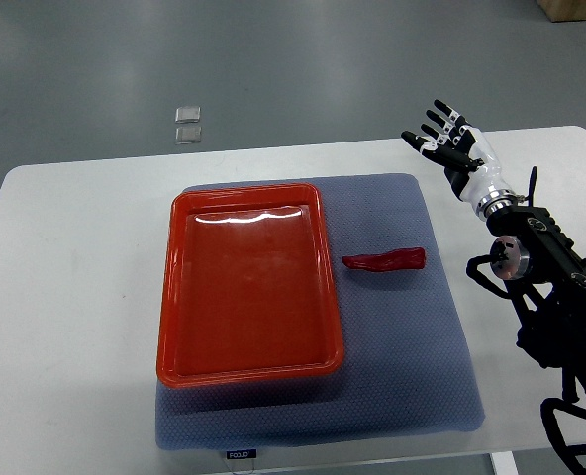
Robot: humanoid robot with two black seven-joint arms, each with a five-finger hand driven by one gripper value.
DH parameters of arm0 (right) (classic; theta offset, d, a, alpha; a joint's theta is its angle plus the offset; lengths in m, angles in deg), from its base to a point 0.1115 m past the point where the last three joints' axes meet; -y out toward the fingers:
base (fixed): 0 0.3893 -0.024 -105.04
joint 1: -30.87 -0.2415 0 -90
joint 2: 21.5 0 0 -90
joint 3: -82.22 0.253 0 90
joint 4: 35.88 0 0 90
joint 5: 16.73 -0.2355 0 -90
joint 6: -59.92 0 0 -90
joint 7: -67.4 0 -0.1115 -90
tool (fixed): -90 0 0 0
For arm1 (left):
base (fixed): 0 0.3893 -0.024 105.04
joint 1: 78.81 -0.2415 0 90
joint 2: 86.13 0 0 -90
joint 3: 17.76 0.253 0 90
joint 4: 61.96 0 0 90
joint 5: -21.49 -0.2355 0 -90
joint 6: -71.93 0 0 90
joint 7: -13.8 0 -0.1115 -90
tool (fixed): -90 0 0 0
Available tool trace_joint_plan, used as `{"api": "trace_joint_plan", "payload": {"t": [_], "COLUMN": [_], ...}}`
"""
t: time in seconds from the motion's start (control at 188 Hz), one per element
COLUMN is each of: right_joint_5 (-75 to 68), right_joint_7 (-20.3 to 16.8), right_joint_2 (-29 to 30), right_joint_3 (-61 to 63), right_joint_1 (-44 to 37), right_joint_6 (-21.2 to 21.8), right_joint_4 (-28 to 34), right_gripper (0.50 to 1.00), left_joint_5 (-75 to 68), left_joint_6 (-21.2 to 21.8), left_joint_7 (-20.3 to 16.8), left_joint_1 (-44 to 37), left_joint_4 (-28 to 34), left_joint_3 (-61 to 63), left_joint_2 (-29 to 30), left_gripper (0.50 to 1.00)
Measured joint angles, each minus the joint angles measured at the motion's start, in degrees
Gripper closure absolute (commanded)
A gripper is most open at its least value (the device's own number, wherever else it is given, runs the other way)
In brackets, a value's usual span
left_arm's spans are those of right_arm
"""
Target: Place red pepper on red tray
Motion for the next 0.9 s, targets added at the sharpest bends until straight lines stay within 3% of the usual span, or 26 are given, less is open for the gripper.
{"api": "trace_joint_plan", "payload": {"t": [0.67,0.898], "right_joint_5": [1.7,1.7], "right_joint_7": [0.0,0.0], "right_joint_2": [-0.1,-5.8], "right_joint_3": [-4.3,-13.5], "right_joint_1": [0.0,-3.0], "right_joint_6": [0.1,0.0], "right_joint_4": [3.7,3.6], "right_gripper": [0.576,0.579], "left_joint_5": [0.0,0.0], "left_joint_6": [0.0,0.0], "left_joint_7": [0.0,0.0], "left_joint_1": [0.0,0.0], "left_joint_4": [0.0,0.0], "left_joint_3": [0.0,0.0], "left_joint_2": [0.0,0.0], "left_gripper": [0.500,0.500]}}
